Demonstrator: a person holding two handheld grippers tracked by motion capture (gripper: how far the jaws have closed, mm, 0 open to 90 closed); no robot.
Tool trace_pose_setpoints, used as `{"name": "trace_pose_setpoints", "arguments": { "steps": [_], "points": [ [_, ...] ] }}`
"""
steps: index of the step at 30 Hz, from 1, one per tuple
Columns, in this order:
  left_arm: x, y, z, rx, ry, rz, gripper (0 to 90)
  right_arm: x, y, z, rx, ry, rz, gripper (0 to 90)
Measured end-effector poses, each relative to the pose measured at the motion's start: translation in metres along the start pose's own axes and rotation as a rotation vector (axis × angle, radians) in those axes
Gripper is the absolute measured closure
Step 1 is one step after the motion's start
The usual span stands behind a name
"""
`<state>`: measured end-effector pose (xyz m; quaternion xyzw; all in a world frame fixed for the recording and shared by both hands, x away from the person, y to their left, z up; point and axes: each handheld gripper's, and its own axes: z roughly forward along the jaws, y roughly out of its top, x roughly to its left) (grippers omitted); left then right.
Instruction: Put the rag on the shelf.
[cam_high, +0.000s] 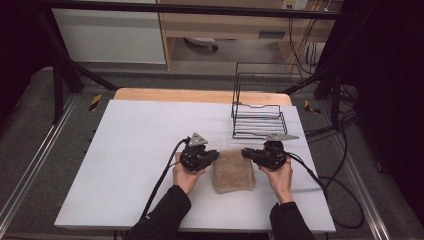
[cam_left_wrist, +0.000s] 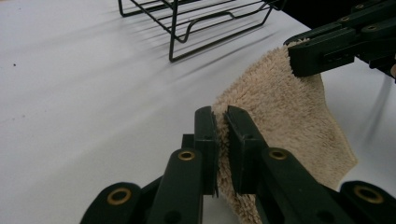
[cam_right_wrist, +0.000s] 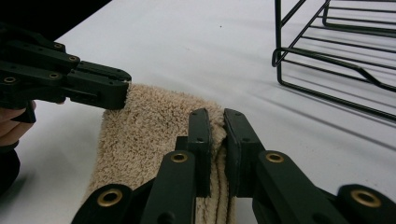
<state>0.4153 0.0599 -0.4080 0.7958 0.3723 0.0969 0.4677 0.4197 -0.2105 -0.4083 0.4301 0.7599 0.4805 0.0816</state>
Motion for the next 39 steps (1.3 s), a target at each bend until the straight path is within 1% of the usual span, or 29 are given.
{"name": "trace_pose_setpoints", "arguments": {
  "steps": [4,7,9,12,15,16,19,23,30,35,39],
  "points": [
    [-0.004,0.004,-0.004,-0.010,-0.010,0.007,82.3,0.002,0.001,-0.007,-0.015,-0.004,-0.006,81.9],
    [-0.006,0.006,-0.006,-0.017,0.002,0.024,82.3,0.006,0.003,-0.011,-0.028,-0.016,-0.030,81.9],
    [-0.006,0.008,-0.008,-0.024,-0.003,0.020,82.4,0.009,0.005,-0.014,-0.038,-0.021,-0.046,81.9],
    [-0.008,0.011,-0.012,-0.038,-0.007,0.025,82.3,0.012,0.008,-0.018,-0.049,-0.026,-0.053,81.9],
    [-0.011,0.015,-0.015,-0.050,-0.005,0.035,82.3,0.014,0.010,-0.023,-0.060,-0.035,-0.072,81.9],
    [-0.011,0.015,-0.015,-0.050,-0.005,0.035,82.3,0.015,0.011,-0.025,-0.067,-0.038,-0.075,81.9],
    [-0.015,0.021,-0.018,-0.070,-0.014,0.044,82.3,0.017,0.014,-0.031,-0.089,-0.040,-0.081,82.0],
    [-0.020,0.028,-0.022,-0.086,-0.008,0.064,82.3,0.019,0.018,-0.039,-0.115,-0.047,-0.093,81.9],
    [-0.025,0.039,-0.029,-0.124,-0.013,0.082,82.4,0.024,0.025,-0.054,-0.165,-0.058,-0.115,81.9],
    [-0.028,0.044,-0.034,-0.158,-0.021,0.082,82.4,0.030,0.029,-0.062,-0.193,-0.072,-0.137,81.9],
    [-0.029,0.048,-0.036,-0.164,-0.021,0.088,82.4,0.034,0.032,-0.067,-0.208,-0.082,-0.150,82.0]
  ]
}}
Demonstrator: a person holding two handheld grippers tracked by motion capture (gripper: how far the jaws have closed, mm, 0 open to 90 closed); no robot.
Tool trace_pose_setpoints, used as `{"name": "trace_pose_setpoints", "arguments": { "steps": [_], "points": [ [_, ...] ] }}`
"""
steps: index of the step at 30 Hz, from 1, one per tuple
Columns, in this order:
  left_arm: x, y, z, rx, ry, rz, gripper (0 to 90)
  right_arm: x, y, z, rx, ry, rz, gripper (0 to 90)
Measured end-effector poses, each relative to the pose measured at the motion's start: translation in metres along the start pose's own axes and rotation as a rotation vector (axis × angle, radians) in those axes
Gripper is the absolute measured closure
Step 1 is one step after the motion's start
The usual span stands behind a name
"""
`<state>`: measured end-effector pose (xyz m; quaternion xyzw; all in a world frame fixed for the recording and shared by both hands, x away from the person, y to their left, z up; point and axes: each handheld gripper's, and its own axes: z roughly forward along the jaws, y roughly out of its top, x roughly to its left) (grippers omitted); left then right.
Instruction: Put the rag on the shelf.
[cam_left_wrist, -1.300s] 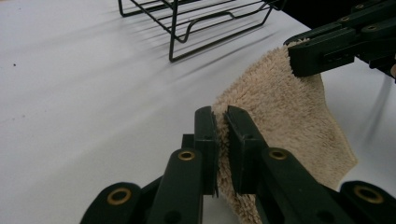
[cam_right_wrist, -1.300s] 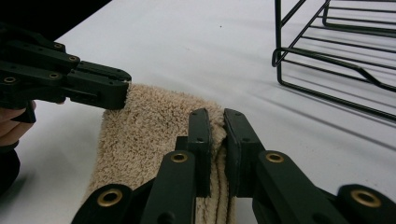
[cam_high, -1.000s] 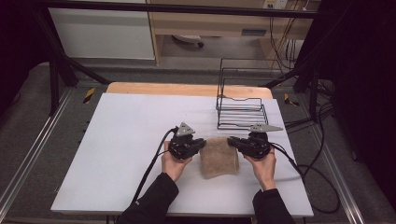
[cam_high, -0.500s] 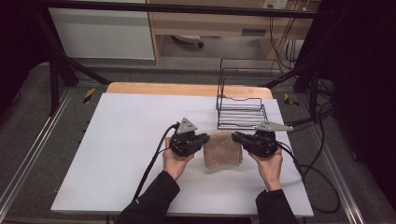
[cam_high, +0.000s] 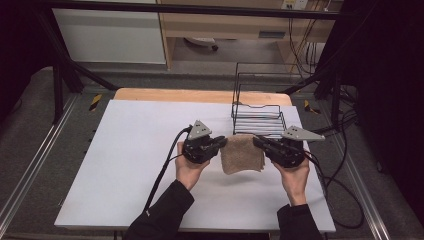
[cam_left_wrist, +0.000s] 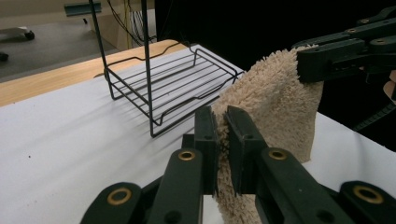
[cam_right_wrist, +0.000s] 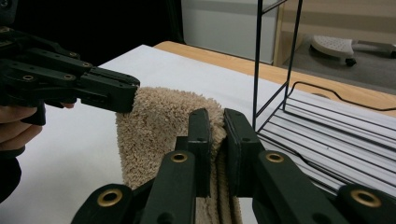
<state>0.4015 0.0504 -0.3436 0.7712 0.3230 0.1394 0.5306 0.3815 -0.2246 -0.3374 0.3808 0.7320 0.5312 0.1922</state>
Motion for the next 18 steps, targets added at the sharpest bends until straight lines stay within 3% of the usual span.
{"name": "trace_pose_setpoints", "arguments": {
  "steps": [18],
  "points": [
    [-0.006,0.030,0.003,-0.048,0.005,0.032,82.7,-0.001,0.014,-0.016,-0.075,-0.055,0.008,81.9]
  ]
}}
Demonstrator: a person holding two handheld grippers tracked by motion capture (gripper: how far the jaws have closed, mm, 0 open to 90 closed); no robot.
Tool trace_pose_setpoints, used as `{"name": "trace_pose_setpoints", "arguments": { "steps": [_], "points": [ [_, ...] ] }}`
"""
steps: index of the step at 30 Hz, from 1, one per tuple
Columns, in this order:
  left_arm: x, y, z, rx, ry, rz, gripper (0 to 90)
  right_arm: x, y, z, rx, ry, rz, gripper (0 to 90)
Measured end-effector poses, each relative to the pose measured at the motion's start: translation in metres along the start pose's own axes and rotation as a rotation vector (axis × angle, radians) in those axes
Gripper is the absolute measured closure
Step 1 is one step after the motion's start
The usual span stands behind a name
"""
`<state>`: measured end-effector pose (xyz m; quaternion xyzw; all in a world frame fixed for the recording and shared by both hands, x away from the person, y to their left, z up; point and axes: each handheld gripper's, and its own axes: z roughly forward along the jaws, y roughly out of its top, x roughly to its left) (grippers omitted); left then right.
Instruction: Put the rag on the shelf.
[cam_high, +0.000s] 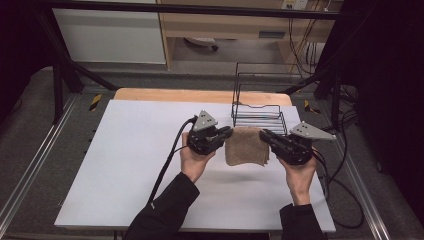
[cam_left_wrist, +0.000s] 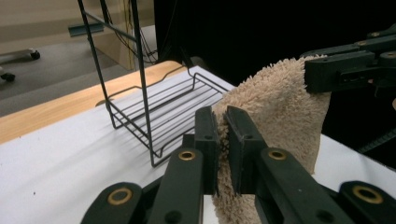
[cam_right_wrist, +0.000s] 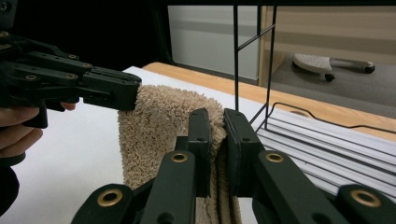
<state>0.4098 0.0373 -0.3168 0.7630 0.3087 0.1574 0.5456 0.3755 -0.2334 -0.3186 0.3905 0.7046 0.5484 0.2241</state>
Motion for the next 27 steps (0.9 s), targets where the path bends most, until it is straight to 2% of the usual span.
{"name": "trace_pose_setpoints", "arguments": {
  "steps": [10,22,27],
  "points": [
    [0.002,0.018,0.000,-0.027,-0.001,0.015,83.1,-0.003,0.008,-0.002,-0.040,-0.013,0.008,82.1],
    [0.000,0.042,-0.003,-0.088,0.001,0.033,83.7,-0.003,0.032,-0.010,-0.091,-0.046,-0.014,82.1],
    [0.001,0.050,-0.004,-0.113,0.002,0.028,83.8,-0.002,0.040,-0.012,-0.113,-0.055,-0.025,82.1]
  ]
}}
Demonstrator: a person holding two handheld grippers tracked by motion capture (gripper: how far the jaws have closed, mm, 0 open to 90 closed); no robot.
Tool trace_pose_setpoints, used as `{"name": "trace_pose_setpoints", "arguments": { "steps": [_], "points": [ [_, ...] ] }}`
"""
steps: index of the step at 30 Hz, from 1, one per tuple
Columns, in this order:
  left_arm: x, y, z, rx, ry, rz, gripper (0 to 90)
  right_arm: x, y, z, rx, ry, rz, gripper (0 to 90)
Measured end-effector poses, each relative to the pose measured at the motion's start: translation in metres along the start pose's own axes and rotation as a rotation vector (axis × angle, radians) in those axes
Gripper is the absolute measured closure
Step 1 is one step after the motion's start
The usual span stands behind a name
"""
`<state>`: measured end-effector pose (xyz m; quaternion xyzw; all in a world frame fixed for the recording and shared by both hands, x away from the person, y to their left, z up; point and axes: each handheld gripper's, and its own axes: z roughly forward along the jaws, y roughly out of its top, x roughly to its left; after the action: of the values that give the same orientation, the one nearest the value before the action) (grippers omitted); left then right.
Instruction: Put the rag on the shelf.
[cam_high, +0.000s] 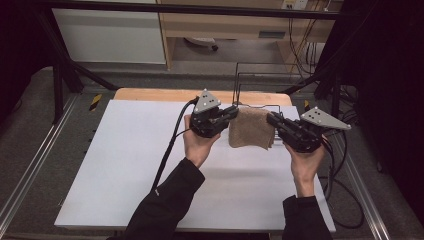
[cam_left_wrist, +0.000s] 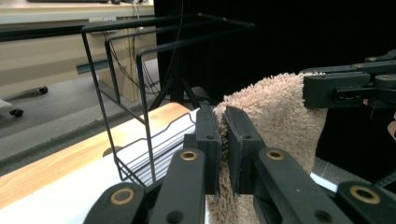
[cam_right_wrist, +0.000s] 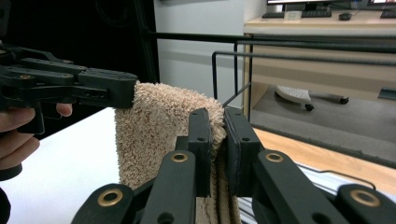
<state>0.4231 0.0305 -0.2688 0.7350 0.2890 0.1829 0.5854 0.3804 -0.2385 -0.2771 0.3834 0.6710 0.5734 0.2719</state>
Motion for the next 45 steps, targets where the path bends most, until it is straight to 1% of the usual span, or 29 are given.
{"name": "trace_pose_setpoints", "arguments": {
  "steps": [8,9,12,13,16,21,24,25,28,31,33,39,41,42,45],
  "points": [
    [0.001,0.012,0.001,-0.027,0.010,0.007,83.7,-0.001,0.013,0.001,-0.032,-0.019,-0.018,82.1],
    [0.002,0.017,0.002,-0.034,0.013,0.010,83.8,-0.001,0.015,0.001,-0.037,-0.023,-0.021,82.1],
    [0.002,0.021,0.003,-0.043,0.013,0.012,83.8,-0.002,0.022,0.001,-0.049,-0.034,-0.025,82.1],
    [0.002,0.025,0.005,-0.051,0.015,0.013,83.8,-0.003,0.024,0.002,-0.054,-0.038,-0.027,82.1],
    [0.002,0.032,0.006,-0.061,0.017,0.020,83.8,-0.004,0.031,0.001,-0.059,-0.048,-0.032,82.1],
    [0.002,0.043,0.008,-0.078,0.012,0.019,83.7,-0.006,0.043,-0.001,-0.074,-0.060,-0.048,82.1],
    [0.001,0.047,0.009,-0.083,0.015,0.024,83.8,-0.008,0.049,-0.002,-0.082,-0.065,-0.044,82.1],
    [0.001,0.051,0.010,-0.088,0.017,0.025,83.8,-0.009,0.051,-0.002,-0.085,-0.068,-0.048,82.1],
    [0.001,0.055,0.012,-0.093,0.014,0.021,83.8,-0.011,0.055,-0.003,-0.090,-0.074,-0.052,82.1],
    [0.003,0.059,0.014,-0.099,0.009,0.020,83.7,-0.013,0.059,-0.002,-0.090,-0.075,-0.046,82.1],
    [0.004,0.062,0.015,-0.101,0.014,0.026,83.8,-0.014,0.060,-0.002,-0.092,-0.076,-0.045,82.0],
    [0.006,0.067,0.017,-0.107,0.016,0.020,83.8,-0.016,0.069,0.001,-0.093,-0.085,-0.053,82.0],
    [0.008,0.072,0.018,-0.110,0.020,0.022,83.8,-0.017,0.074,0.003,-0.092,-0.091,-0.060,82.0],
    [0.008,0.072,0.018,-0.110,0.020,0.022,83.8,-0.017,0.076,0.004,-0.092,-0.094,-0.063,82.0],
    [0.010,0.083,0.019,-0.126,0.030,0.027,83.8,-0.018,0.085,0.006,-0.098,-0.097,-0.068,82.0]
  ]
}}
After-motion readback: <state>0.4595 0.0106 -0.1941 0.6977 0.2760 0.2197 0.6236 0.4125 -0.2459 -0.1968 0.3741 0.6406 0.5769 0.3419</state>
